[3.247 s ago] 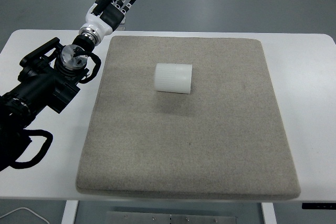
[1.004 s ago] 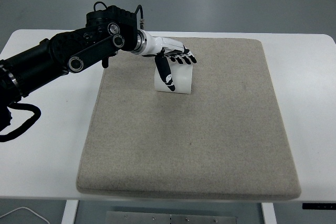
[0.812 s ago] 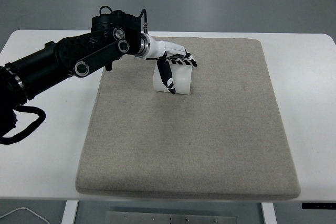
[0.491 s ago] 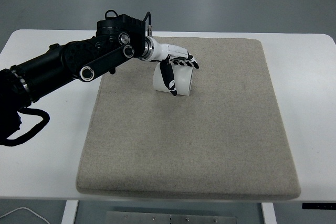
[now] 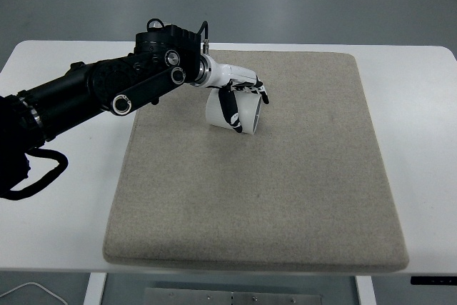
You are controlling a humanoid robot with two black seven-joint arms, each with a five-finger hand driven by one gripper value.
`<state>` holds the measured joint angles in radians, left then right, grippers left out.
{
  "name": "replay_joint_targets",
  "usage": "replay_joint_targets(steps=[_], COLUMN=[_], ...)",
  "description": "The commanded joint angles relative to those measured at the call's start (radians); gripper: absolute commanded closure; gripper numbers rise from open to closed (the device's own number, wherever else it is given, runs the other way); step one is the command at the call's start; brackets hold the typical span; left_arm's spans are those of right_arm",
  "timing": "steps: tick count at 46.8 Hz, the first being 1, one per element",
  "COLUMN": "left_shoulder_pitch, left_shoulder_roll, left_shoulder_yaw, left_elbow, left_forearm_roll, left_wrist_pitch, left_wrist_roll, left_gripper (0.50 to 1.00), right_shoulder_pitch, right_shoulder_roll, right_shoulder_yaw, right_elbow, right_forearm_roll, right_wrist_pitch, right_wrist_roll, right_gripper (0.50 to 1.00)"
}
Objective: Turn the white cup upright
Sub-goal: 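Lift the white cup with the left hand and rotate it upright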
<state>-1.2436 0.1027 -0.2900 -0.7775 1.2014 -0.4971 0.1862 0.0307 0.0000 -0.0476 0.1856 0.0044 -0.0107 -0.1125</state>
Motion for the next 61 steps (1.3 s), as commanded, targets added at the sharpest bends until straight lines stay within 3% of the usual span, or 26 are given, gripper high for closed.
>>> replay_joint_targets(steps=[1, 12, 20, 29, 61], left_shoulder_pitch=[-0.004, -0.014, 0.004, 0.032, 0.142], left_shoulder_roll=[0.009, 0.074, 0.140, 0.181, 0.184], left_shoulder_yaw=[-0.008, -0.109, -0.121, -0.124, -0.230], left_elbow=[0.001, 0.072, 0.072, 0.073, 0.073], left_forearm_roll=[-0.013, -0.163, -0.304, -0.513, -0.641], left_wrist_pitch=[0.000, -0.018, -0.021, -0.021, -0.041], left_wrist_roll=[-0.004, -0.028, -0.119, -0.171, -0.381], left_gripper=[1.000, 1.000, 1.000, 1.000, 1.000], right_shoulder_pitch=[0.000, 0.000, 0.000, 0.000, 0.000], right_shoulder_roll=[0.000, 0.000, 0.000, 0.000, 0.000], right_shoulder_yaw=[0.000, 0.000, 0.000, 0.000, 0.000], right_elbow=[0.000, 0.000, 0.000, 0.000, 0.000], right_forearm_roll=[0.000, 0.000, 0.000, 0.000, 0.000], right_wrist_pitch=[0.000, 0.000, 0.000, 0.000, 0.000], right_wrist_roll=[-0.001, 0.001, -0.001, -0.001, 0.001], right_gripper=[0.570, 0.570, 0.570, 0.570, 0.570])
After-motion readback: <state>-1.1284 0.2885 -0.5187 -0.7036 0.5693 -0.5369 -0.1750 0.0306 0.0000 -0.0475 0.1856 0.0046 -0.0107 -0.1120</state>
